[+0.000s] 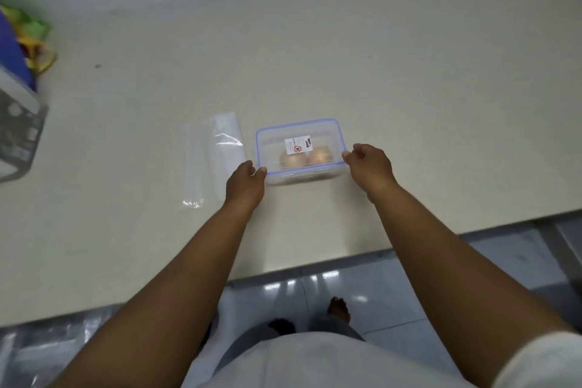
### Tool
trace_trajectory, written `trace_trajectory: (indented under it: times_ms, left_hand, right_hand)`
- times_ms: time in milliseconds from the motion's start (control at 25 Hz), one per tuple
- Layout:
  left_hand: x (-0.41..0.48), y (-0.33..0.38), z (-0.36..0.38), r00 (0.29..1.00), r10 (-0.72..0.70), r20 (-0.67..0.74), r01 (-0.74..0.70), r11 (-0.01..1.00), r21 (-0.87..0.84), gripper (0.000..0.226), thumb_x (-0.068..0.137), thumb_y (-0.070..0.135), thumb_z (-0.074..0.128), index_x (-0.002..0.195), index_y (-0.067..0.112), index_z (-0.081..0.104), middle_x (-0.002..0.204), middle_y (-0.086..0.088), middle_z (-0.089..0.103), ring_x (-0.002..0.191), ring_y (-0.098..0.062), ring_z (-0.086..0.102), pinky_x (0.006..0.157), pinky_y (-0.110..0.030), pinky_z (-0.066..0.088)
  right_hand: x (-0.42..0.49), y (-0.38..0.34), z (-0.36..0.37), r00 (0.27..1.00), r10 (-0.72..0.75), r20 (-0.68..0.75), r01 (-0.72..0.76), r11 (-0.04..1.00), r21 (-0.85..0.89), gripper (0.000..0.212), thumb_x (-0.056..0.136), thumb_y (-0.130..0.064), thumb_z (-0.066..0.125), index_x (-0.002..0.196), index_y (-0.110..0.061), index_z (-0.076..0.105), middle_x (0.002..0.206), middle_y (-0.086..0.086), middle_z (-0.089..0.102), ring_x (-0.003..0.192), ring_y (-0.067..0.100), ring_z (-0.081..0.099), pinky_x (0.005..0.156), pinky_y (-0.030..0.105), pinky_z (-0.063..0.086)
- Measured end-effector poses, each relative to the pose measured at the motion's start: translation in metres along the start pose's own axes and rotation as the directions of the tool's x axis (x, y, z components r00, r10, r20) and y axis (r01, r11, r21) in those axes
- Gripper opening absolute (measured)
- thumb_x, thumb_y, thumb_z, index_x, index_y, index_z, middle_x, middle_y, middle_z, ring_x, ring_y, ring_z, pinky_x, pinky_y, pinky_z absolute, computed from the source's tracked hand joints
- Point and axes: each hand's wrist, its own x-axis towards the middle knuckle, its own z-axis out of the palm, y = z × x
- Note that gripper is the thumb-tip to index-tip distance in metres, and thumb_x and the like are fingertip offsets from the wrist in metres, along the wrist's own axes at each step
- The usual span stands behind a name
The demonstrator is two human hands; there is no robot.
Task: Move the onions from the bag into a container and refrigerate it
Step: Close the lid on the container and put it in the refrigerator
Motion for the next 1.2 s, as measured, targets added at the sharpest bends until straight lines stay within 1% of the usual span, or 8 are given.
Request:
trace_trajectory:
  times_ms: [160,240,320,640,720,840,960,1200]
  left_hand:
    - [0.007,0.011,-0.002,0.999,-0.051,0.002,0.049,0.957,-0.287,0.025,0.095,0.024,0.05,0.112,0.018,0.067,0.119,-0.008,0.067,0.106,-0.027,0.061,0.105,-0.044,0.045]
    - [0.008,0.013,-0.003,0.999,-0.037,-0.022,0.028,0.945,-0.326,0.019,0.095,0.02,0.05,0.093,0.026,0.068,0.101,-0.001,0.069,0.093,-0.022,0.061,0.104,-0.045,0.047]
    - [-0.004,0.016,0.006,1.0,0.0,-0.001,0.0,0.946,-0.324,0.023,0.095,0.018,0.051,0.08,0.03,0.064,0.089,0.009,0.066,0.087,-0.018,0.061,0.101,-0.042,0.049]
    - [-0.054,-0.002,0.026,0.986,0.138,0.093,-0.112,0.964,-0.24,0.022,0.095,0.027,0.049,0.091,0.041,0.065,0.097,0.012,0.066,0.095,-0.015,0.063,0.09,-0.033,0.047]
    - [-0.071,-0.006,0.031,0.961,0.212,0.18,-0.176,0.965,-0.193,0.023,0.094,0.03,0.049,0.105,0.041,0.065,0.103,0.015,0.067,0.099,-0.013,0.063,0.089,-0.032,0.047]
    - [-0.094,-0.009,0.044,0.885,0.328,0.331,-0.293,0.944,-0.152,0.028,0.094,0.027,0.05,0.111,0.045,0.064,0.102,0.023,0.069,0.098,0.0,0.063,0.086,-0.025,0.047]
    - [-0.114,-0.013,0.065,0.779,0.386,0.495,-0.389,0.915,-0.102,0.028,0.092,0.027,0.052,0.099,0.052,0.063,0.091,0.04,0.065,0.088,0.019,0.059,0.077,-0.015,0.043]
    - [-0.173,-0.022,0.141,0.512,0.39,0.765,-0.478,0.87,-0.124,0.022,0.093,0.02,0.056,0.113,0.028,0.064,0.103,0.02,0.068,0.097,0.006,0.061,0.076,-0.015,0.043]
  right_hand:
    - [0.016,-0.009,0.01,0.997,-0.037,0.071,0.031,0.997,0.078,0.039,0.088,-0.035,0.056,0.122,-0.016,0.063,0.113,0.002,0.067,0.097,0.023,0.061,0.094,0.038,0.048]
    - [0.012,-0.011,0.011,0.997,-0.053,0.053,0.047,0.993,0.106,0.039,0.088,-0.033,0.057,0.122,-0.017,0.062,0.114,0.002,0.067,0.099,0.023,0.062,0.096,0.039,0.05]
    - [0.0,0.005,0.002,0.999,-0.038,0.007,0.036,0.989,0.14,0.036,0.087,-0.031,0.057,0.12,-0.017,0.063,0.115,0.003,0.068,0.105,0.025,0.064,0.097,0.043,0.05]
    - [-0.063,0.062,-0.019,0.997,-0.008,-0.08,0.028,0.968,0.25,0.023,0.089,-0.03,0.055,0.11,-0.028,0.064,0.109,-0.006,0.069,0.101,0.02,0.067,0.096,0.043,0.052]
    - [-0.098,0.081,-0.027,0.984,0.033,-0.176,0.023,0.951,0.309,0.017,0.089,-0.028,0.056,0.104,-0.035,0.062,0.101,-0.013,0.068,0.1,0.016,0.067,0.094,0.04,0.053]
    - [-0.153,0.113,-0.037,0.944,0.142,-0.297,0.0,0.902,0.431,0.022,0.089,-0.026,0.058,0.107,-0.037,0.062,0.098,-0.024,0.066,0.096,0.004,0.065,0.085,0.029,0.053]
    - [-0.204,0.148,-0.041,0.873,0.28,-0.4,-0.041,0.858,0.512,0.019,0.09,-0.026,0.058,0.104,-0.038,0.061,0.103,-0.015,0.069,0.095,0.009,0.067,0.081,0.028,0.052]
    - [-0.305,0.223,-0.055,0.658,0.536,-0.528,-0.082,0.749,0.658,0.024,0.091,-0.027,0.059,0.115,-0.029,0.061,0.111,-0.006,0.068,0.096,0.011,0.066,0.079,0.025,0.051]
